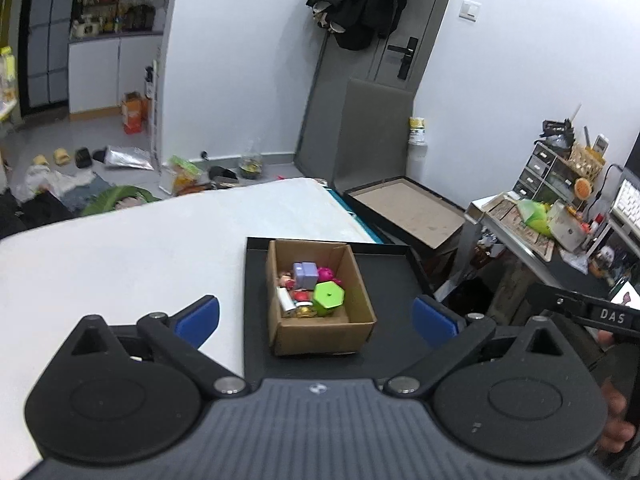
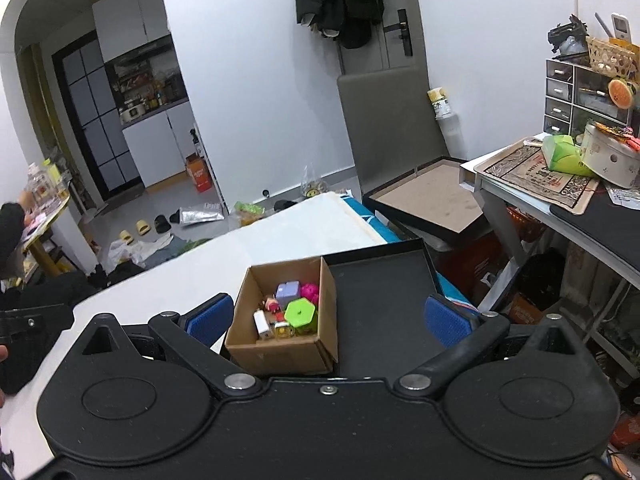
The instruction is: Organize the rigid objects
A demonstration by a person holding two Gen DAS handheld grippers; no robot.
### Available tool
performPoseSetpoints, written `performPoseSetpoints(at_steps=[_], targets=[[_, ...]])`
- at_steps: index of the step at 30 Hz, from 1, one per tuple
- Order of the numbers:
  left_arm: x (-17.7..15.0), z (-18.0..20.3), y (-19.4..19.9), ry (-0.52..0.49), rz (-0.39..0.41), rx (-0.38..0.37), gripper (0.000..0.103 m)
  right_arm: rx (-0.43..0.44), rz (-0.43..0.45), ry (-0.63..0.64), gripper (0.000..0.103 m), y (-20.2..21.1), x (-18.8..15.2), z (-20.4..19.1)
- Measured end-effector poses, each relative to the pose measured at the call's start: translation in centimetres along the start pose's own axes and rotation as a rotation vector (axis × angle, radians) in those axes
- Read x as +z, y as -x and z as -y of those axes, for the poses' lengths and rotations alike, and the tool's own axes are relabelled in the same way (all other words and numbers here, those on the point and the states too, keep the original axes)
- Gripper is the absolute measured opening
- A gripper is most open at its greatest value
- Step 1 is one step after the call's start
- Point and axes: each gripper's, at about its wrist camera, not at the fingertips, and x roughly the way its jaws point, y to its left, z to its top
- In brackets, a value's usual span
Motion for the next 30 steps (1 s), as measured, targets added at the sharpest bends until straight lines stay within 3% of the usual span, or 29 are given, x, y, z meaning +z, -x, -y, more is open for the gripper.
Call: performPoseSetpoints(at_steps=[12, 30], targets=[[-2.8, 1.2, 2.6, -0.035, 0.025, 0.029, 0.102, 0.021, 0.027, 0.044, 0.103, 3.2, -2.3, 0.0], [-5.8, 3.2, 3.3, -0.076, 0.006, -0.015, 0.102, 0.048, 0.025, 0.023, 0.103, 5.5, -4.7, 0.2]])
